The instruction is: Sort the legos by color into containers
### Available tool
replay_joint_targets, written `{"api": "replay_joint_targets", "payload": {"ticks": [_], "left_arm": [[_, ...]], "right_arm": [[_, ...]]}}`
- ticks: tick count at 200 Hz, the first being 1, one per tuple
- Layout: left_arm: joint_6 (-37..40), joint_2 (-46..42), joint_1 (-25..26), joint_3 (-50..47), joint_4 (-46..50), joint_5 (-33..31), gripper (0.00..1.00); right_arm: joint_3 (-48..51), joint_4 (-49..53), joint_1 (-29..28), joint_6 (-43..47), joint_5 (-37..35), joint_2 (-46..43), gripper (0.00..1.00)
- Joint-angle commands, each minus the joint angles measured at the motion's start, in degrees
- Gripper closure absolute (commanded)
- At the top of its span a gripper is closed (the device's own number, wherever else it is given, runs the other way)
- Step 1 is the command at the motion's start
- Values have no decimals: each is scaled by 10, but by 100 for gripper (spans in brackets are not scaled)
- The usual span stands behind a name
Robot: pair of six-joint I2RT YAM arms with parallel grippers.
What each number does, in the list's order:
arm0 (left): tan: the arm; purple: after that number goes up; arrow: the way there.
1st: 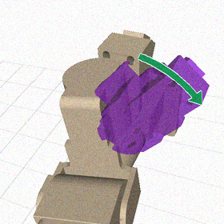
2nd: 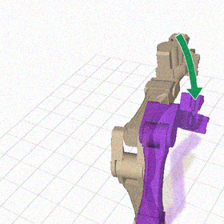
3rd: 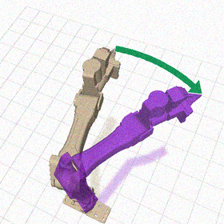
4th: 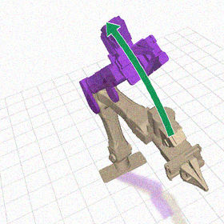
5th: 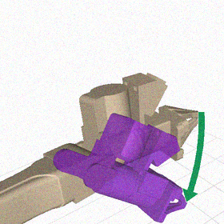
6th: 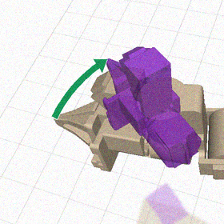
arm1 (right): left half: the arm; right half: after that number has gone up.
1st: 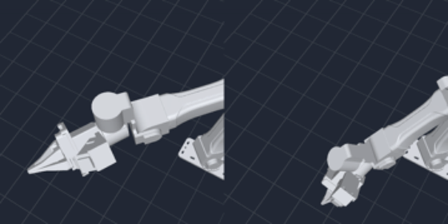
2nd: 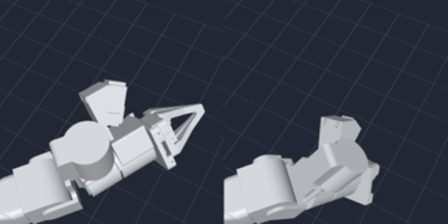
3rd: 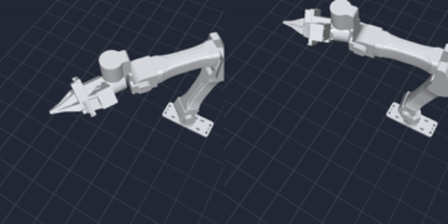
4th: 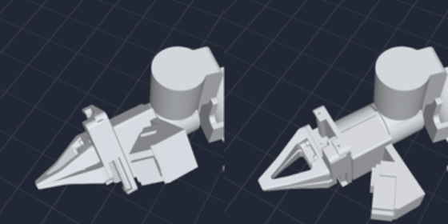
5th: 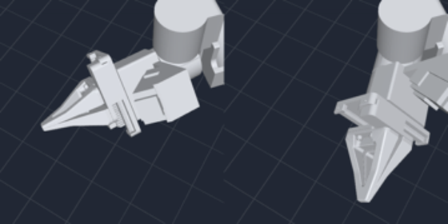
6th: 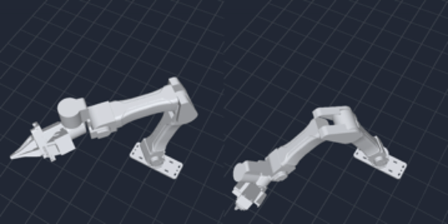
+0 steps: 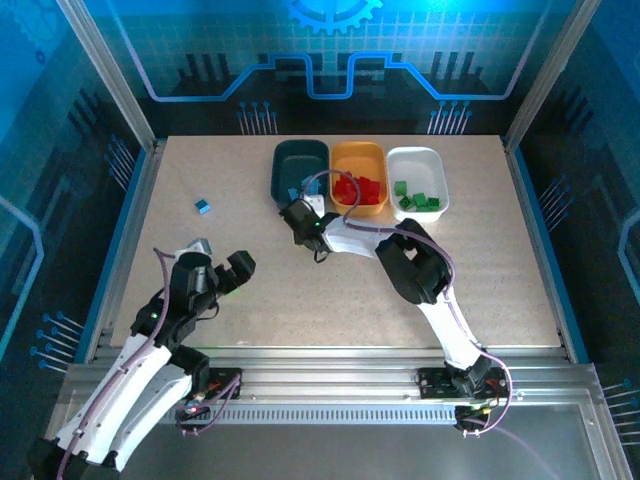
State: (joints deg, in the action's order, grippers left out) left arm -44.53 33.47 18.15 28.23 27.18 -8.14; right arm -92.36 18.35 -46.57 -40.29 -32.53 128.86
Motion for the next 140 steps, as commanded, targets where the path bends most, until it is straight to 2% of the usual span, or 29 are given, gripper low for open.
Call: {"api": "replay_joint_targets", "payload": {"ticks": [1, 32, 65, 99, 140], "left_arm": [[2, 7, -5, 13, 1, 5, 1], [-1, 23, -6, 24, 4, 5, 1], [-10, 63, -14, 49, 12, -2, 1], [-10, 125, -46, 101, 28, -2, 1], [-7, 218, -125, 151, 10, 61, 1]], "right_arm": [[50, -30, -23, 3, -10, -60, 35], [104, -51, -39, 34, -23, -130, 35], [89, -57, -28, 80, -15, -167, 35], [-9, -27, 17, 123, 53, -110, 35], [-153, 29, 51, 149, 97, -12, 33]]}}
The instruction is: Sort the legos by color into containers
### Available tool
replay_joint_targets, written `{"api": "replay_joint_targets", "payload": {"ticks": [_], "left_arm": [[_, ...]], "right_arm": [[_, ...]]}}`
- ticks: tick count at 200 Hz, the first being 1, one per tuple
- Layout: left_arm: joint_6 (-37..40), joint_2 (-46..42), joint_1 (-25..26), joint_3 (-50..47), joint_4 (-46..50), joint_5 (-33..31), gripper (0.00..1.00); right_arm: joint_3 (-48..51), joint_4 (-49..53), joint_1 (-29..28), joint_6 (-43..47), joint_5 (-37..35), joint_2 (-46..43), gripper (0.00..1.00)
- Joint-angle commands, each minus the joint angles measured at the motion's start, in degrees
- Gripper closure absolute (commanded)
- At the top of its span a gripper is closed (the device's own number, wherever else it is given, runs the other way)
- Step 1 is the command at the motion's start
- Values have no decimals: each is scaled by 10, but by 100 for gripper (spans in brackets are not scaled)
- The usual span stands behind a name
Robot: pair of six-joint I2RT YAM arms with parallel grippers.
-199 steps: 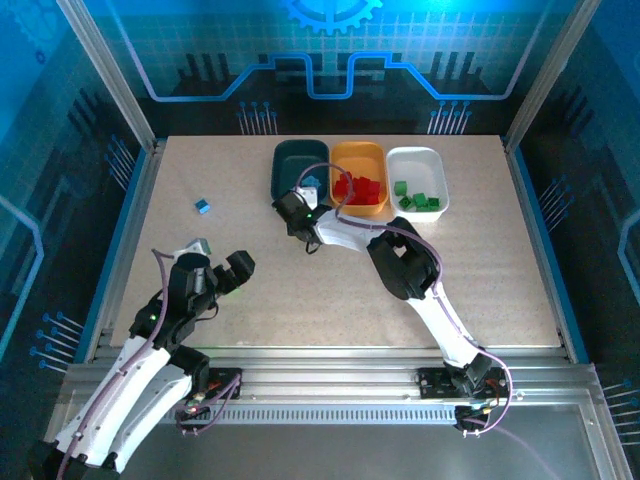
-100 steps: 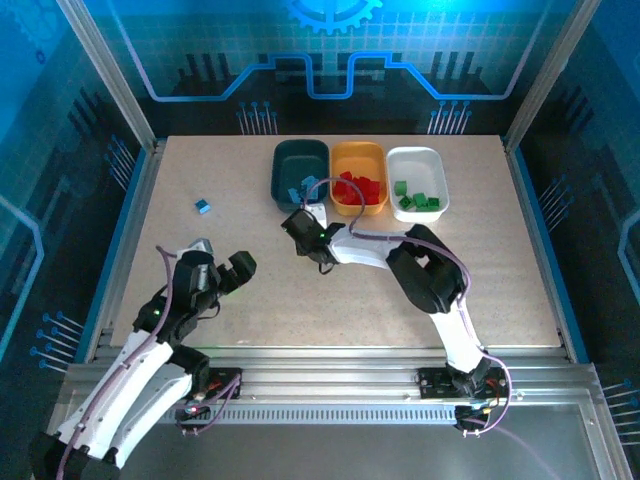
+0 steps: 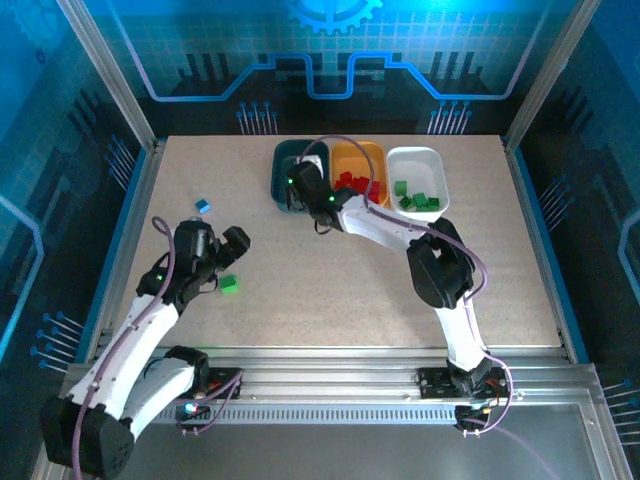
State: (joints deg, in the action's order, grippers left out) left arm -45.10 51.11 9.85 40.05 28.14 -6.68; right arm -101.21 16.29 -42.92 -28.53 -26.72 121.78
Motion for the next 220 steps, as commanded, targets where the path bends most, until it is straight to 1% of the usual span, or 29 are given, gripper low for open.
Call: {"api": "replay_joint_targets", "payload": {"ticks": [1, 11, 25, 50, 64, 79, 92, 109, 130, 146, 168, 182, 192, 210, 220], "left_arm": [[-2, 43, -45, 34, 0, 49, 1], [-6, 68, -67, 43, -6, 70, 1], [-12, 100, -96, 52, -21, 101, 1], [-20, 151, -127, 73, -36, 141, 1], [-19, 175, -133, 86, -38, 151, 1], [-14, 197, -136, 102, -35, 148, 1], [-15, 221, -143, 118, -33, 141, 1], [-22, 267, -159, 150, -26, 141, 1], [-31, 343, -185, 204, -4, 138, 1], [-30, 409, -207, 261, 26, 131, 2], [-15, 510, -232, 355, 76, 123, 7], [9, 567, -234, 422, 107, 106, 9], [20, 604, -235, 472, 140, 93, 9], [26, 658, -234, 542, 162, 91, 10], [30, 691, -234, 584, 178, 92, 14]], "right_arm": [[-66, 51, 16, 30, 40, 61, 33], [-98, 63, 23, 32, 57, 80, 30], [-142, 81, 34, 37, 76, 106, 23], [-230, 116, 46, 57, 112, 154, 15], [-253, 127, 49, 63, 115, 156, 14], [-239, 119, 49, 64, 118, 129, 14], [-193, 97, 49, 58, 123, 81, 14], [-108, 61, 47, 45, 133, 12, 14], [7, 22, 42, 27, 130, -74, 14], [97, -6, 39, 1, 128, -131, 14], [211, -39, 29, -19, 130, -204, 14], [263, -45, 26, -24, 136, -240, 14], [294, -45, 27, -27, 138, -261, 14], [334, -40, 28, -23, 143, -292, 14], [354, -37, 31, -22, 143, -308, 14]]}}
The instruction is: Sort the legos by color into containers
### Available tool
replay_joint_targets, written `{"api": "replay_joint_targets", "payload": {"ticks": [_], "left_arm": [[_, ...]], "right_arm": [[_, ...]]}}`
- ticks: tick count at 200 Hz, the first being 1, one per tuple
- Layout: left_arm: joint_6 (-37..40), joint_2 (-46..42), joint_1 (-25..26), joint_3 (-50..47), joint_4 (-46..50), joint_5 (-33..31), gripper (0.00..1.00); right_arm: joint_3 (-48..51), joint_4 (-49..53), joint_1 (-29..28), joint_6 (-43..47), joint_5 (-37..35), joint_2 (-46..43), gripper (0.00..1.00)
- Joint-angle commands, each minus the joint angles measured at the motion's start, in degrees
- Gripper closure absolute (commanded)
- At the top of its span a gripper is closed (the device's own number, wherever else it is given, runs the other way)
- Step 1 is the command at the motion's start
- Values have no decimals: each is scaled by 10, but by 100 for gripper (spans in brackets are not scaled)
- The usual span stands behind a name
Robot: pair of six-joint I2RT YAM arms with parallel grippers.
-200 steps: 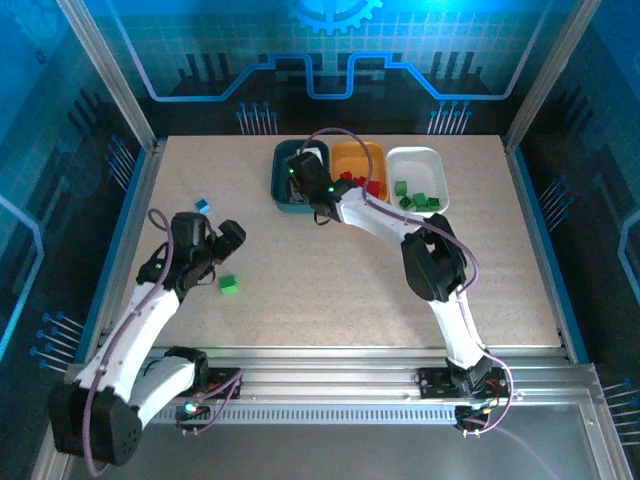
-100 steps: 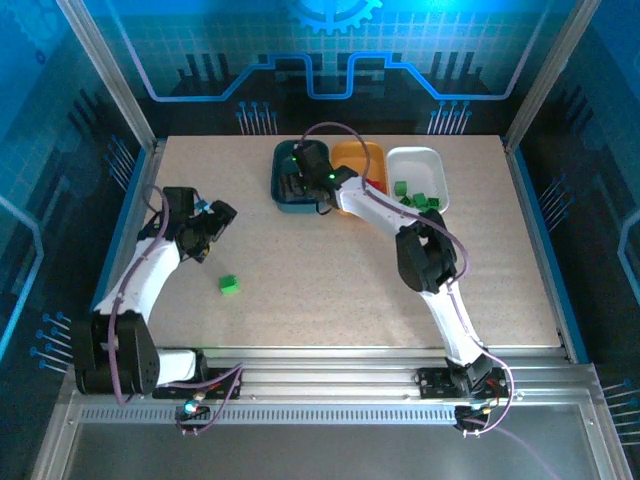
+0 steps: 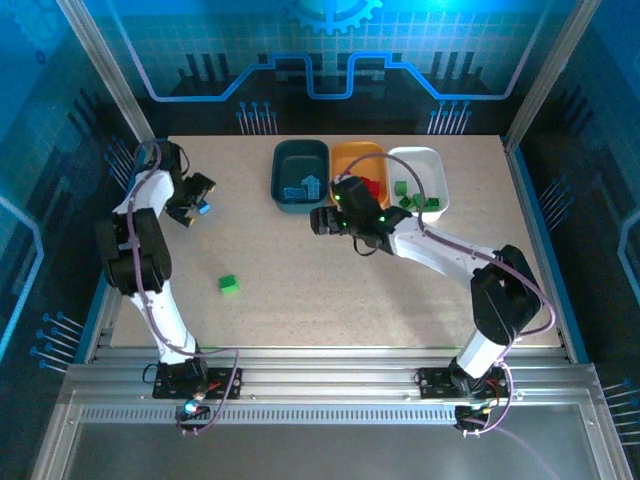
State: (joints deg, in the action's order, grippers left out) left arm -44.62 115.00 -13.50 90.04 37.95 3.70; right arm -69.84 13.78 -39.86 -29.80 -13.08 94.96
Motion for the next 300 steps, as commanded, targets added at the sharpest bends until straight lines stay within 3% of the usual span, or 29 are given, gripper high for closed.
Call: {"api": "replay_joint_targets", "payload": {"ticks": [1, 33, 58, 101, 163, 199, 226, 258, 300], "left_arm": [[26, 56, 0, 89, 83, -13, 14], [52, 166, 0, 228, 174, -36, 24], [57, 170, 0, 215, 180, -65, 27], [67, 184, 1, 204, 164, -56, 28], [111, 255, 2, 323, 225, -68, 58], [116, 235, 6, 304, 224, -71, 73], [113, 164, 52, 256, 189, -53, 75], [112, 86, 146, 221, 94, 33, 76], [108, 84, 233, 238, 3, 101, 74]], "right_arm": [[42, -13, 1, -9, 7, -42, 14], [98, -11, 4, 0, 10, -97, 14], [123, -12, 17, 2, 13, -124, 14], [138, -24, 41, 7, 32, -125, 14], [160, -28, 47, 13, 32, -145, 15], [164, -29, 47, 12, 32, -151, 15], [166, -30, 48, 10, 30, -157, 16], [172, -23, 52, 4, 33, -162, 16], [191, 1, 54, 4, 20, -203, 16]]}}
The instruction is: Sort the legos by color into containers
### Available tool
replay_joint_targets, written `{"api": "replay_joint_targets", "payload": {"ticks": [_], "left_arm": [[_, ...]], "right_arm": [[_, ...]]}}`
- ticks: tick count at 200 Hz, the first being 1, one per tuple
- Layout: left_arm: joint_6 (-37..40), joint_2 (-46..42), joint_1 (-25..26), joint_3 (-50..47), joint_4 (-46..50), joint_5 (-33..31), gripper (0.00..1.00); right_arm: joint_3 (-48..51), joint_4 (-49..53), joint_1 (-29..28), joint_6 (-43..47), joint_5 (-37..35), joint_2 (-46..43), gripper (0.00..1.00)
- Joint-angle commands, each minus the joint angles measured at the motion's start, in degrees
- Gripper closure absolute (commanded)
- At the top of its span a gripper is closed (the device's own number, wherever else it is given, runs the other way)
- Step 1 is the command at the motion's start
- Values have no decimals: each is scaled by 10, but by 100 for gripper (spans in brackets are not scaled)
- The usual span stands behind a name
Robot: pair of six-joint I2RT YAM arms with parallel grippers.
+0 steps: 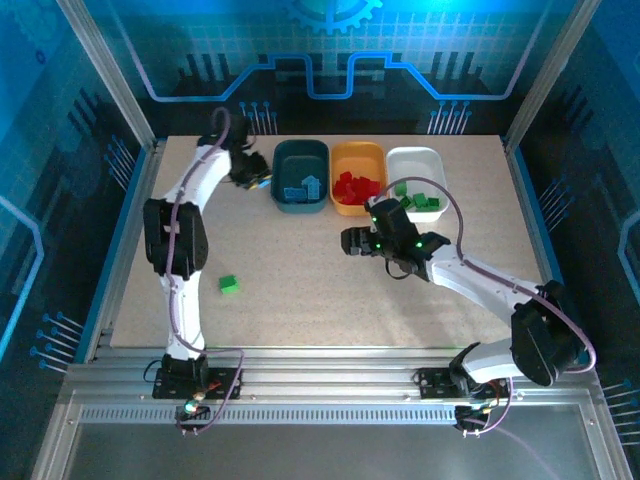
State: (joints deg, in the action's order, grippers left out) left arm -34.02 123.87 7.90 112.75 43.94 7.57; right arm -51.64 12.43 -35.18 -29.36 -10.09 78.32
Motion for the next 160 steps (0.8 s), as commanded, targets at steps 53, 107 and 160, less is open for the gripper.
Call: {"api": "replay_joint_targets", "payload": {"ticks": [53, 107, 160], "left_arm": [[-18, 98, 50, 110, -60, 99, 71], [-8, 96, 56, 164, -39, 77, 23], [4, -171, 55, -67, -30, -55, 2]], "right_arm": [[34, 42, 16, 7, -23, -93, 16], [29, 65, 22, 20, -28, -131, 15], [52, 56, 25, 15, -21, -165, 14]]}}
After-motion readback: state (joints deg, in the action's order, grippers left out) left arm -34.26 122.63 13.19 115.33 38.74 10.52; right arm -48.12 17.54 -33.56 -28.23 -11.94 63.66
